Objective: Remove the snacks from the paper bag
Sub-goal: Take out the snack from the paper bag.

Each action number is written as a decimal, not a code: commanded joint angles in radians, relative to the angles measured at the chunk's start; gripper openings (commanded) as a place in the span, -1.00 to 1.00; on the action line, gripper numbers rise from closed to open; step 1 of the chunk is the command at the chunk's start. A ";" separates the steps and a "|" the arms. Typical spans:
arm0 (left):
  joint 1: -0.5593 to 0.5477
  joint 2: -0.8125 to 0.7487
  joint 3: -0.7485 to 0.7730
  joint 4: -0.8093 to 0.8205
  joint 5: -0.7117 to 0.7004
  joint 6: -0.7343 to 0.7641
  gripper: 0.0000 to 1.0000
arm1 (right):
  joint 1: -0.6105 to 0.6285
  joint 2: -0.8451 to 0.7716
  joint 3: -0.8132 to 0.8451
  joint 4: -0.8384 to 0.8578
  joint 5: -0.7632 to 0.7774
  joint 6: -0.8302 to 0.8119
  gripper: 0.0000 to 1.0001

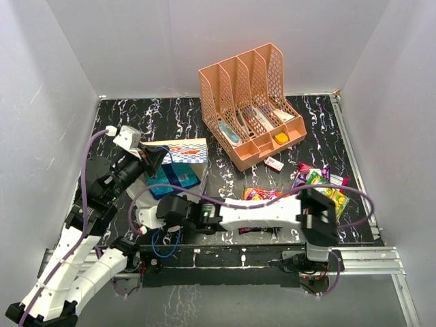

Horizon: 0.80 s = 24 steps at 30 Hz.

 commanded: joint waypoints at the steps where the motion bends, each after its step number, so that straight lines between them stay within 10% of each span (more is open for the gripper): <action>1: -0.004 -0.004 0.028 0.047 -0.088 -0.039 -1.00 | -0.002 -0.194 -0.007 0.127 -0.065 0.135 -0.85; 11: -0.004 0.047 0.046 0.032 -0.141 -0.052 -1.00 | -0.002 -0.599 -0.247 0.324 -0.106 0.350 -0.85; 24: -0.004 0.097 0.069 0.020 -0.207 -0.025 -1.00 | -0.002 -1.007 -0.348 -0.099 0.180 0.723 -0.85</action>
